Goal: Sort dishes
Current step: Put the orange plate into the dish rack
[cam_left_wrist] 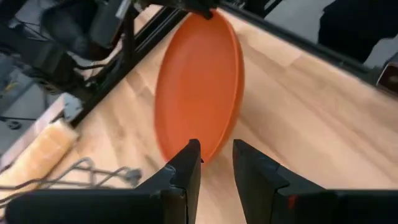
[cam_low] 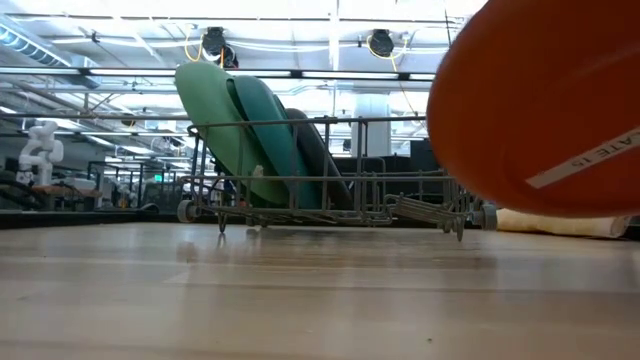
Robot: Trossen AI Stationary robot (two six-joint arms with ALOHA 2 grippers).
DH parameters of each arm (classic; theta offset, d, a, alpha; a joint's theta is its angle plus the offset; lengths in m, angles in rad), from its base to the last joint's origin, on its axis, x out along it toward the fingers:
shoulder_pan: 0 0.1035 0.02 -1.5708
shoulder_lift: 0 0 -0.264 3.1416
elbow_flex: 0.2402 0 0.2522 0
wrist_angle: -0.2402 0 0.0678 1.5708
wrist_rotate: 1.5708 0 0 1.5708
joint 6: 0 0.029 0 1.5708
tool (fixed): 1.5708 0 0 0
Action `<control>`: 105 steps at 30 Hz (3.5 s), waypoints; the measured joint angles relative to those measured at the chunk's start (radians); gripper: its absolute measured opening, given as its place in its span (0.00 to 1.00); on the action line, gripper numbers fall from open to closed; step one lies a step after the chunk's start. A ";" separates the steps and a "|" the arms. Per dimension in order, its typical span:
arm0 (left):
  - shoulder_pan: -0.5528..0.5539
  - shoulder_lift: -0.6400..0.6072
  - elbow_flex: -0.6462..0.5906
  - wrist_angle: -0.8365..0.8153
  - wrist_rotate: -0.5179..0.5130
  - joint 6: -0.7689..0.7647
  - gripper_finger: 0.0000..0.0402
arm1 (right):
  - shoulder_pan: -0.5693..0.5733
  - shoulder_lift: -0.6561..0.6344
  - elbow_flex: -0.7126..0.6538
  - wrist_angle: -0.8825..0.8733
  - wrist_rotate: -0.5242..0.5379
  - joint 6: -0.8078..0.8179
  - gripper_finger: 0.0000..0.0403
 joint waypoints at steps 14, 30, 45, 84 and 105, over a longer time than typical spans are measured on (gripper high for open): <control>0.040 0.055 0.000 0.016 0.107 -0.035 0.23 | -0.047 -0.001 0.002 0.066 -0.006 -0.093 0.00; 0.050 0.072 0.001 -0.014 0.143 -0.060 0.23 | -0.100 -0.002 0.002 0.110 -0.034 -0.191 0.00; 0.052 0.103 0.002 -0.010 0.175 -0.051 0.21 | -0.132 -0.002 0.002 0.139 -0.032 -0.260 0.00; 0.059 -0.197 0.357 -0.565 0.323 -0.120 0.00 | -0.061 -0.177 0.365 -0.273 0.433 -0.552 0.35; 0.434 -0.259 -0.047 0.192 0.010 -0.978 0.00 | 0.049 -0.165 0.354 -0.248 0.777 -0.636 0.33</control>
